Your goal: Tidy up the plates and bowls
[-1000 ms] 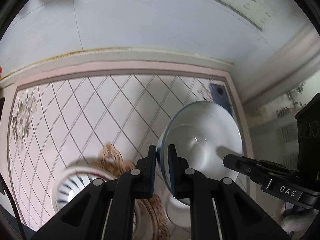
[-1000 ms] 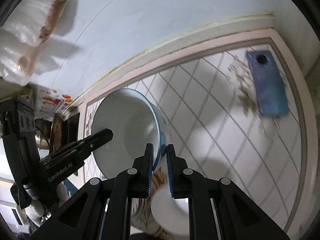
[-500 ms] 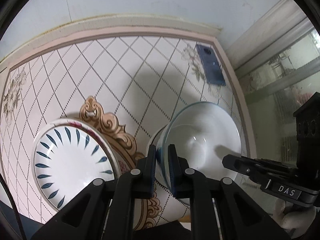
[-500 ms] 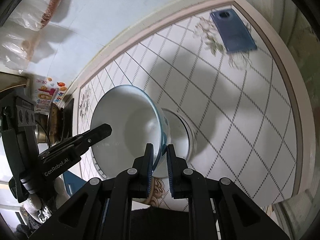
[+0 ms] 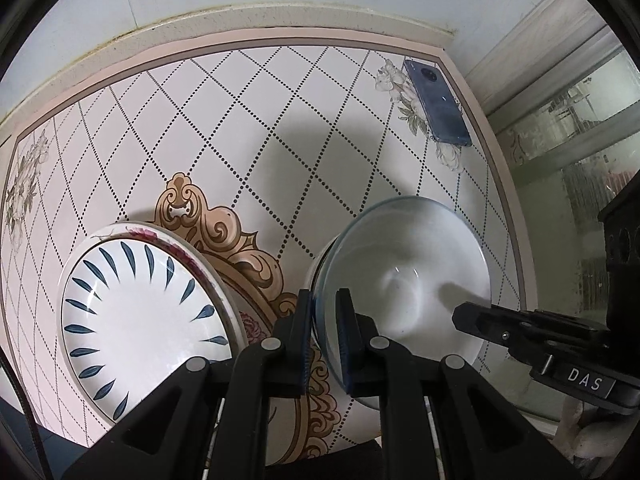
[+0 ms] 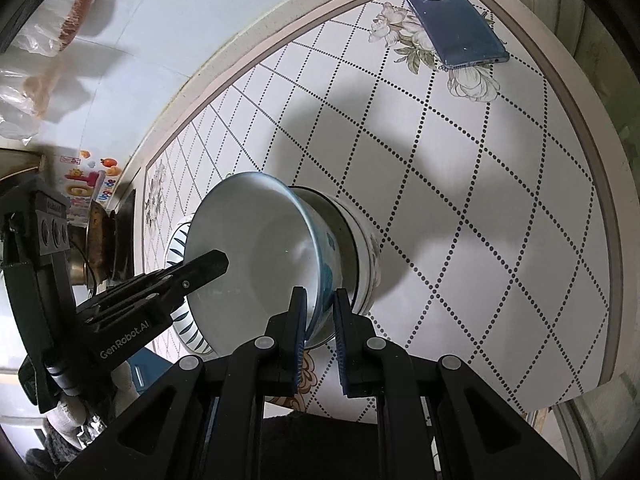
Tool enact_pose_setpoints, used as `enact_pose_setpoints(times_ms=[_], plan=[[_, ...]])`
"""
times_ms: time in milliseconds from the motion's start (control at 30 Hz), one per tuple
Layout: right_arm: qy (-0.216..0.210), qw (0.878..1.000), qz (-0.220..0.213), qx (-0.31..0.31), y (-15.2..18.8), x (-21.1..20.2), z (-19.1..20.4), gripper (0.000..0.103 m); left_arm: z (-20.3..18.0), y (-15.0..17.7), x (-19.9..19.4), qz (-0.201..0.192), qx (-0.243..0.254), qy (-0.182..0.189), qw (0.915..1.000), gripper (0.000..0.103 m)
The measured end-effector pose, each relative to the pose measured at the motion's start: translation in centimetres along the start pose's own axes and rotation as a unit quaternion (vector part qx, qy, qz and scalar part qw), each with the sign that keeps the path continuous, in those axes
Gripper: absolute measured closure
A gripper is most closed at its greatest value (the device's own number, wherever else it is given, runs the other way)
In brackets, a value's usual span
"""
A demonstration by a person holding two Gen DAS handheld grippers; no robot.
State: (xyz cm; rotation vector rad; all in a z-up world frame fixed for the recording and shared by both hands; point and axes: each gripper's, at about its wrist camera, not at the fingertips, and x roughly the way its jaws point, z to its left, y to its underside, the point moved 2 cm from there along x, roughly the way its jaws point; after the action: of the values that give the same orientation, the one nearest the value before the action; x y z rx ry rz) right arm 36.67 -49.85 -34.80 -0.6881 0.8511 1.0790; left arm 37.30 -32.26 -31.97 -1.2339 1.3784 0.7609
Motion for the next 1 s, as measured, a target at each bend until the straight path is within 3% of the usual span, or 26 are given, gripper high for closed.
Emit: enact_pose_setpoints(times_ms=[767,933,1000], plan=[[0.036,0.999,0.006,0.002,-0.7,0.5,0.1,0.086,0.1,-0.2,0.8,0.019,0.009,-0.009,0.9997,0.093],[0.05,0.999,0.002,0.003,-0.4,-0.3,0.5,0.084,0.1,-0.2,-1.1,0.005,0.017,-0.027,0.9995,0.092],[0.064,0.998,-0.007,-0.005,-0.3,-1.0,1.0,0.077,-0.1,-0.1,-2.6,-0.008,0.025,-0.036,0.999,0.092]])
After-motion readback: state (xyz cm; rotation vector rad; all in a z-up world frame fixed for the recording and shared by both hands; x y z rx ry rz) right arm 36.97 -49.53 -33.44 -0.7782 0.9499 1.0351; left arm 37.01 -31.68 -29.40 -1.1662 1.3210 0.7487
